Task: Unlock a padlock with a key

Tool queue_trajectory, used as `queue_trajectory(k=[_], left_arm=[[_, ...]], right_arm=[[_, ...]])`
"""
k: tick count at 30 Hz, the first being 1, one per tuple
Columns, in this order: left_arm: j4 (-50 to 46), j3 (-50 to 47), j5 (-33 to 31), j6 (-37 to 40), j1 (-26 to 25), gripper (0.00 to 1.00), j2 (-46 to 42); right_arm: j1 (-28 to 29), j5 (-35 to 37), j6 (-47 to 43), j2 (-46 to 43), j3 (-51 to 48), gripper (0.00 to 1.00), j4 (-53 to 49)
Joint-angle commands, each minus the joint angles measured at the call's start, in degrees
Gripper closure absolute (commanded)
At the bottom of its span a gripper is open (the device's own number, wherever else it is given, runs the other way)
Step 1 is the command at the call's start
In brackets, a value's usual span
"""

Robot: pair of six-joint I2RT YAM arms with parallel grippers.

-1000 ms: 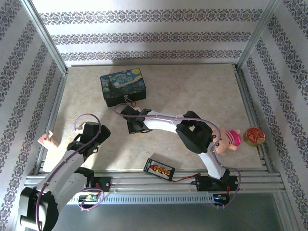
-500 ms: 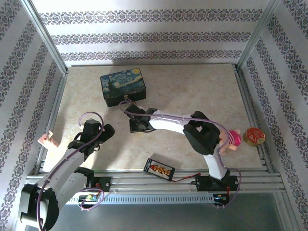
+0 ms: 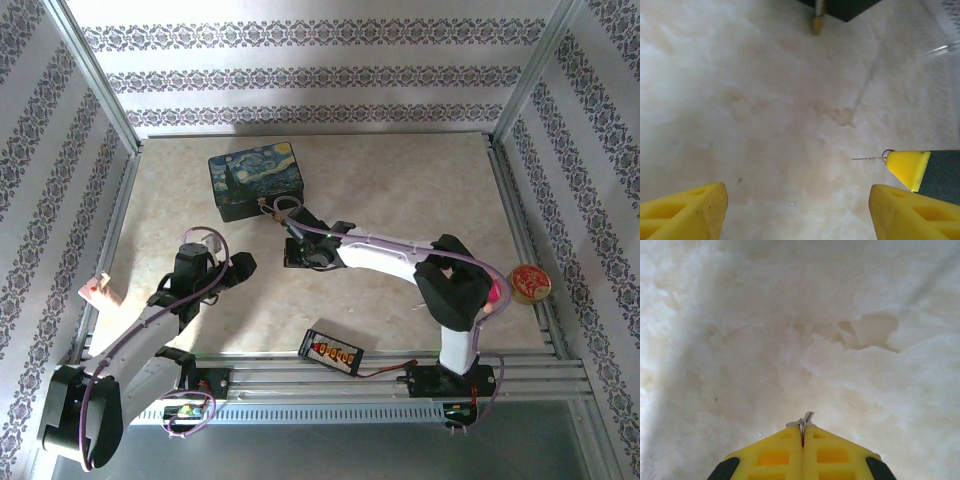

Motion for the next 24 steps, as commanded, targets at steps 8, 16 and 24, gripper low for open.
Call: queue_trajectory(k=[8,16,24], left_arm=[[13.7,-0.8,8.9,5.9,-1.1,0.30,-4.3],[22.1,-0.1,8.1,15.3,-5.9,0.34,-5.2],[34.5,-0.9,6.0,27.7,-13.1,0.46,0.1]], right_arm=[[-0.7,-3.7,-5.1,-12.7,-1.8,1.00,0.8],[-2.5,-9.4,-4.7,-18.8,-3.6,1.00,3.2],[-3.4,-10.5,-2.1,-24.1,-7.0,1.00,6.2]])
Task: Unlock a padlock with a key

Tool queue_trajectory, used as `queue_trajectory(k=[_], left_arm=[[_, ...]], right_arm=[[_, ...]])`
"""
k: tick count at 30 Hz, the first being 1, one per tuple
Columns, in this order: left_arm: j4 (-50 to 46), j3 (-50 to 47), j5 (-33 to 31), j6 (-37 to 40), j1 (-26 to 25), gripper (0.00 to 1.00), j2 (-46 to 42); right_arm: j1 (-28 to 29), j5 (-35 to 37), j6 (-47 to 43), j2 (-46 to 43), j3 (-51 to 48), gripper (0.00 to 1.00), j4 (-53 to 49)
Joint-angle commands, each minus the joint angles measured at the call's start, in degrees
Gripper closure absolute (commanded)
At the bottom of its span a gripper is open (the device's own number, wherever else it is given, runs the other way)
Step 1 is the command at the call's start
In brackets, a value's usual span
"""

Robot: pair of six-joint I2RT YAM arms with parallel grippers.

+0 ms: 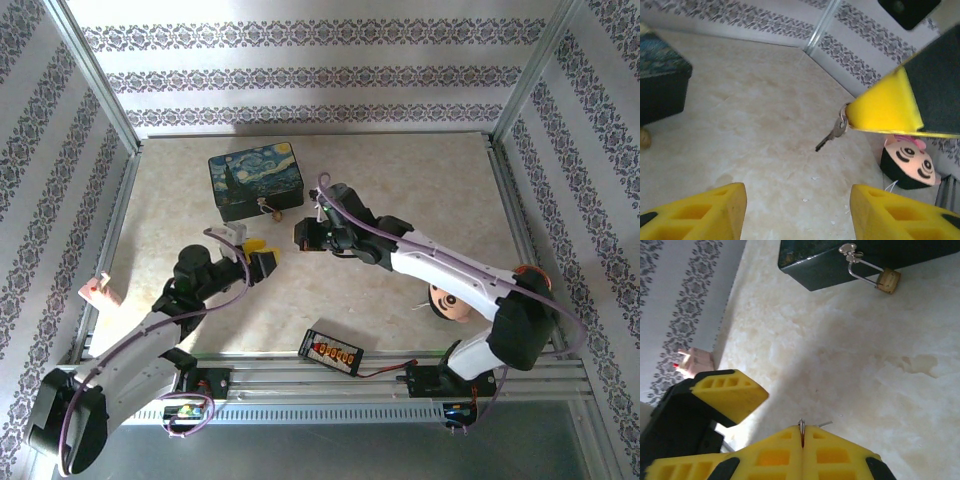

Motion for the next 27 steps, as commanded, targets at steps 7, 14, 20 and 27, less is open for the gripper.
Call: queue_trajectory(k=[7,14,20,27], left_arm=[[18.2,0.6,-4.0,15.9,-8.0,0.47,9.6],[25.9,3.2,-3.5,16.5,-9.1,0.48,17.2],[28.7,5.2,-2.9,17.2,-9.2,0.56,21.1],[29.2,7.4,-1.3,17.6,-9.3,0.65,23.5]], right_arm=[[-0.4,-0.8,2.9,-5.7,-3.4,1.00,3.7],[-0.3,-0.5,3.8,-7.4,-5.1,1.00,4.7],[-0.1,-0.9,4.4,-8.0,-6.0,1.00,5.6],[-0.1,-0.8,4.4,-8.5,-6.3,1.00,5.8]])
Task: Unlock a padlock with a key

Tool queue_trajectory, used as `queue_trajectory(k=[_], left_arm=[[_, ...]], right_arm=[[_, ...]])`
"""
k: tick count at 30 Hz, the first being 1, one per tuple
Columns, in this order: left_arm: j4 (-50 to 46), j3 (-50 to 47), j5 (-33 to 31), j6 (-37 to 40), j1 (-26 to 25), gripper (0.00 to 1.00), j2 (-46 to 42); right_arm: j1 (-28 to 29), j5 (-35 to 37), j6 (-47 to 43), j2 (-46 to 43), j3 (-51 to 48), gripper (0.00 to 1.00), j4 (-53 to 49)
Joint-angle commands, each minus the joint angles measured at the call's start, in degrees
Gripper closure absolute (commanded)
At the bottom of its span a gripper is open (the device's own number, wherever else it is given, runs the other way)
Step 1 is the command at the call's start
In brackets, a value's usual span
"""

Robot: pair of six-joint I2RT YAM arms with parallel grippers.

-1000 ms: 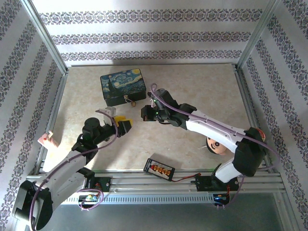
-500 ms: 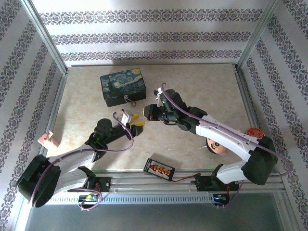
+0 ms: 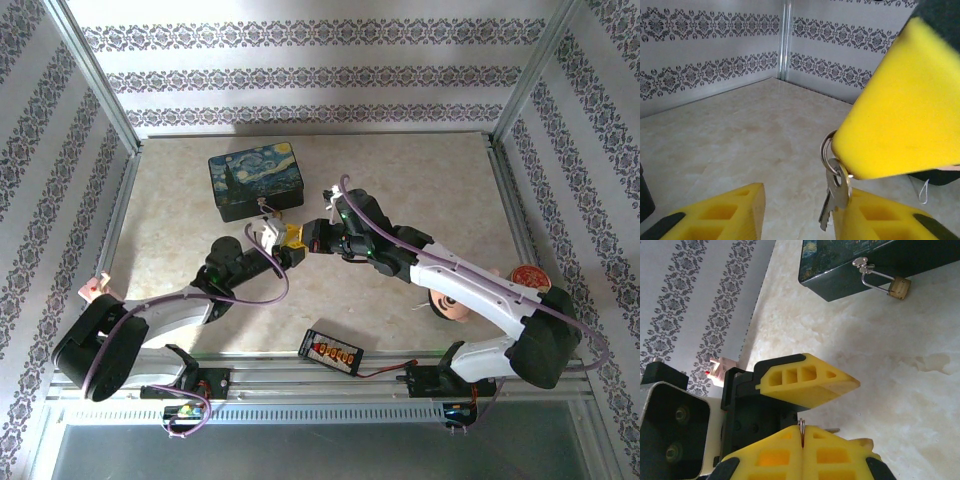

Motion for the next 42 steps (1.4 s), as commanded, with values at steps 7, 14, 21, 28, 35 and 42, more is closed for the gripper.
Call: queue_trajectory(k=[7,14,21,28,35,42], left_arm=[[1.8,2.2,2.7,2.1,-0.7,0.78,-0.6],[-3.2,2.4,2.5,4.3,-0.7,0.99,-3.4],[-12.2,2.1,5.1,7.8,-0.7,1.00,-7.9],[-31.0,4.2,12.5,14.6,-0.6,1.00,-15.7],[-42.5,7.4,21.1,19.4,-0.6,1.00,-19.9],[-47.4,11.9,26.8,20.5,-0.6,1.00,-17.9]], right_arm=[[-0.4,0.2,0.8,-1.9,-1.5,1.00,1.5],[-0.6,0.1,0.5,-1.8,-1.4,1.00,1.5],[-1.4,0.1,-1.7,-3.0,-1.0,1.00,0.2],[-1.7,-2.3,-12.4,-9.2,-0.9,0.73,-1.6],[-1.4,-9.5,-24.6,-15.4,-1.3,0.61,-6.3],[3.8,-8.3,-32.6,-13.4,1.1,0.66,-13.1]])
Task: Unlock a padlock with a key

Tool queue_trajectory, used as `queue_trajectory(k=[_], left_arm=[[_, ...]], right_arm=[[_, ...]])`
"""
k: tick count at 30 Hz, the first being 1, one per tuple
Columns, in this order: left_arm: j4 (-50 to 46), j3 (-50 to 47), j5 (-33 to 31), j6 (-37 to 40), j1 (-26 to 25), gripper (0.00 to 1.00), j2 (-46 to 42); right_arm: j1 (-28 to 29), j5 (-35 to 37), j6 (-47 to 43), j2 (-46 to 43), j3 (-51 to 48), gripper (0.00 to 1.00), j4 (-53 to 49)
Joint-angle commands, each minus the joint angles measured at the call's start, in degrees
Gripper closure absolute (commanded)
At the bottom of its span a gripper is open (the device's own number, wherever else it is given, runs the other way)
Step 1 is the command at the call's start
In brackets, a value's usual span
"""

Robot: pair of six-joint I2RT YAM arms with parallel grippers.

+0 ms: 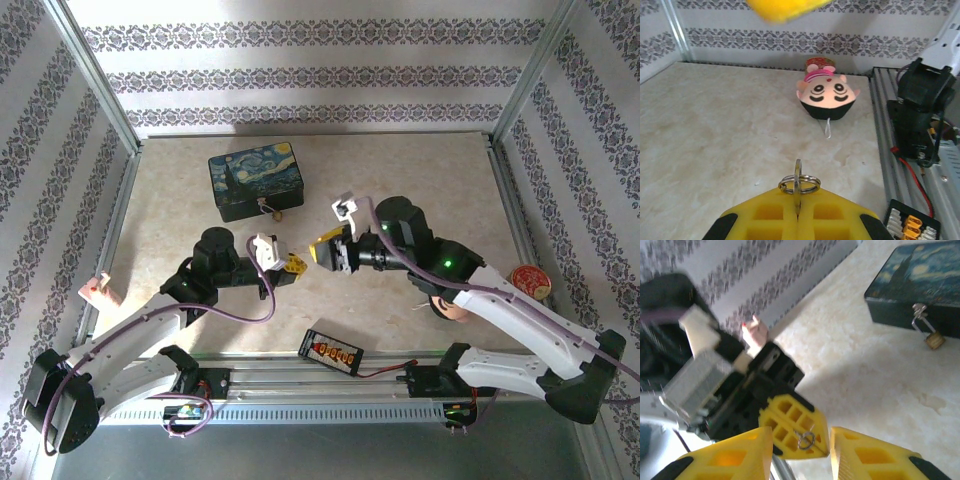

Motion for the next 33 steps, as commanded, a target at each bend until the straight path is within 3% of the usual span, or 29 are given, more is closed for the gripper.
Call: queue_trajectory(k=[1,14,33], left_arm=[[-4.2,2.7,5.1,2.2,-0.2,1.00,0.8],[-5.1,3.2,7.2,1.7,-0.2,1.00,1.2],[-4.1,2.9,6.3,1.1,-0.2,1.00,0.4]], right_arm=[[2.6,0.2,-6.6,1.9,2.4,0.66,-5.1],[4.2,2.2,-9.2,6.4,4.8,0.71,-6.9],[4.4,-1.0,-9.9,7.4,4.3,0.77,-6.5]])
